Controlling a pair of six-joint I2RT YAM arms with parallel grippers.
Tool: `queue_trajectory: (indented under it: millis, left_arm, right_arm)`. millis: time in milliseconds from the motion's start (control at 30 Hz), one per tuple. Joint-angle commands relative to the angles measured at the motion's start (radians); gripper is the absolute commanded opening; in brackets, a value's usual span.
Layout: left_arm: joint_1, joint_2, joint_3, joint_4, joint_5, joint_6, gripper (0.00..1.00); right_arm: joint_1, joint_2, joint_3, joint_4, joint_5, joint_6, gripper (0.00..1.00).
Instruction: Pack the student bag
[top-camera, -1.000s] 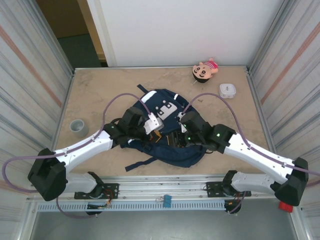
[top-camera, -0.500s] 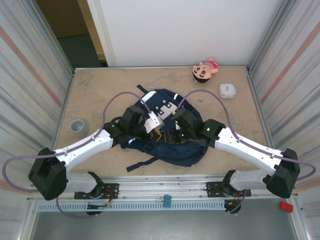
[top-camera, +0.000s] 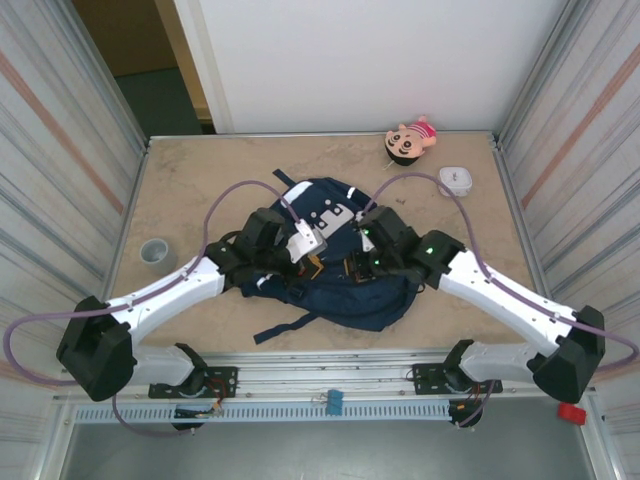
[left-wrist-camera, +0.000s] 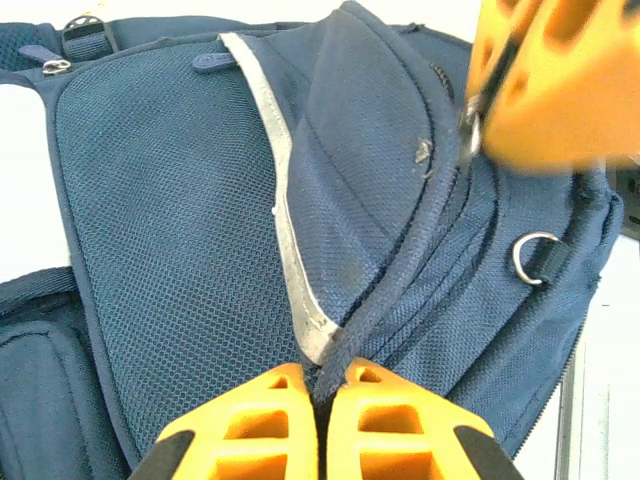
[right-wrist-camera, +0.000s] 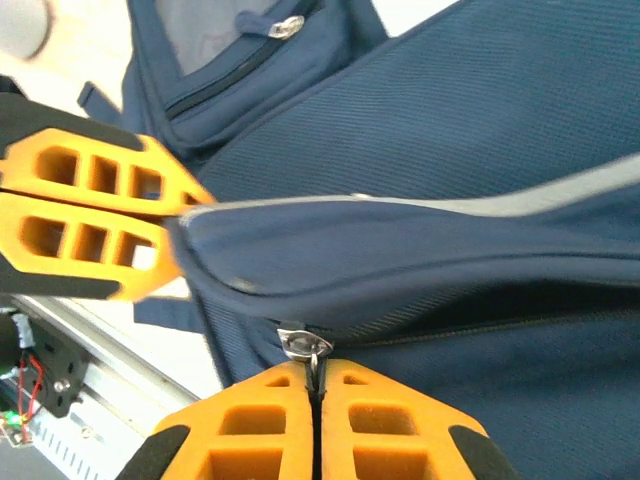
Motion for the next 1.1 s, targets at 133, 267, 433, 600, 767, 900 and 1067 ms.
queue_trajectory:
  millis: [133, 267, 433, 600, 767, 900, 1067]
  left_arm:
    - [0.056, -0.056, -0.009, -0.084, -0.094, 0.045, 0.00]
    - [0.070, -0.085, -0.032, -0.083, -0.094, 0.058, 0.00]
    - [0.086, -0.141, -0.056, -0.059, 0.011, 0.065, 0.25]
    - [0.016, -0.125, -0.010, -0.009, 0.070, 0.042, 0.55]
    - [-0.069, -0.033, 0.065, -0.011, 0.057, 0.059, 0.57]
    - [-0.093, 0.036, 0.088, 0.002, 0.049, 0.066, 0.53]
    - [-0.098, 0.067, 0.090, -0.016, 0.022, 0.100, 0.25]
  right_arm:
    - [-0.158, -0.043, -0.013, -0.130, -0.124, -0.098, 0.00]
    - [-0.198, -0.032, -0.026, -0.111, -0.189, -0.112, 0.00]
    - [-0.164, -0.012, -0.012, -0.035, -0.338, -0.124, 0.00]
    - [-0.117, 0.020, 0.010, -0.033, -0.351, -0.118, 0.00]
    - [-0.093, 0.042, 0.019, -0.027, -0.380, -0.109, 0.00]
    - [-0.095, 0.034, 0.013, -0.018, -0.395, -0.104, 0.00]
    - [-0.127, 0.013, -0.008, -0.014, -0.424, -0.105, 0.00]
